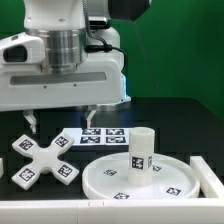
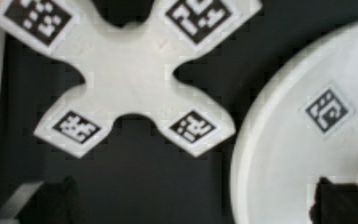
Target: Assemble round table
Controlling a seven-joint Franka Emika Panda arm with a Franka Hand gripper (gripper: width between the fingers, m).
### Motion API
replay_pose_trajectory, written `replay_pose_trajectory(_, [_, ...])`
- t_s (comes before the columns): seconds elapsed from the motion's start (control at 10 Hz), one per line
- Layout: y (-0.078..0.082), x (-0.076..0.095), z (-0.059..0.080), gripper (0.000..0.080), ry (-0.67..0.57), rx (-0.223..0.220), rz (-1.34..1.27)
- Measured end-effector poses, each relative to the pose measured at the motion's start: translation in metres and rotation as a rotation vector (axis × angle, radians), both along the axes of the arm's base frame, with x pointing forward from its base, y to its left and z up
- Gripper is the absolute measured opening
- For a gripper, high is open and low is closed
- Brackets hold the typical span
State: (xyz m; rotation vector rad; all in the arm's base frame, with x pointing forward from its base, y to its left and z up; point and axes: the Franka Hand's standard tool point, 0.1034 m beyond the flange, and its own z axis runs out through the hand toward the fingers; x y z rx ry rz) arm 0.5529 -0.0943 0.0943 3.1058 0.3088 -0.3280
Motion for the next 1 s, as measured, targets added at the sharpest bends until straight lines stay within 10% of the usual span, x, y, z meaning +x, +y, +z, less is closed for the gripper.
replay_pose_trajectory(1.0, [-0.035,-0.006,-0.022,0.0649,0.157,-0.024,-0.021])
